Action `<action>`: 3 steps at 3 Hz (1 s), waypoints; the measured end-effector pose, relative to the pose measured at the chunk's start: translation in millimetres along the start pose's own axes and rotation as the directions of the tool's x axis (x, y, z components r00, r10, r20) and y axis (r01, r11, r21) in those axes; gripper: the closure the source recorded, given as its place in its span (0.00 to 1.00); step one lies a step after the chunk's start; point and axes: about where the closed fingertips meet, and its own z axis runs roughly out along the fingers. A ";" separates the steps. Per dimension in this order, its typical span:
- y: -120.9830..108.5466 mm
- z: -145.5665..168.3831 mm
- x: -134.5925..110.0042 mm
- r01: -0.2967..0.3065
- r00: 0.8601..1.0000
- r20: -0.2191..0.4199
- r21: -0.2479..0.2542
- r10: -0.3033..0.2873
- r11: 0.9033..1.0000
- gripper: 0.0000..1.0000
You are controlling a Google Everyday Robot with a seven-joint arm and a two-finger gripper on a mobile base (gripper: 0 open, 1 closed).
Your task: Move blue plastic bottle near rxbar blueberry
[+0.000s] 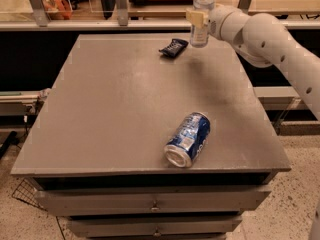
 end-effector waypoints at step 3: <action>-9.3 -6.4 10.0 -0.049 0.996 -0.072 -0.042 0.046 0.998 1.00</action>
Offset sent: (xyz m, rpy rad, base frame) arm 0.0015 -0.0147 -0.0074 0.0096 0.0806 0.0510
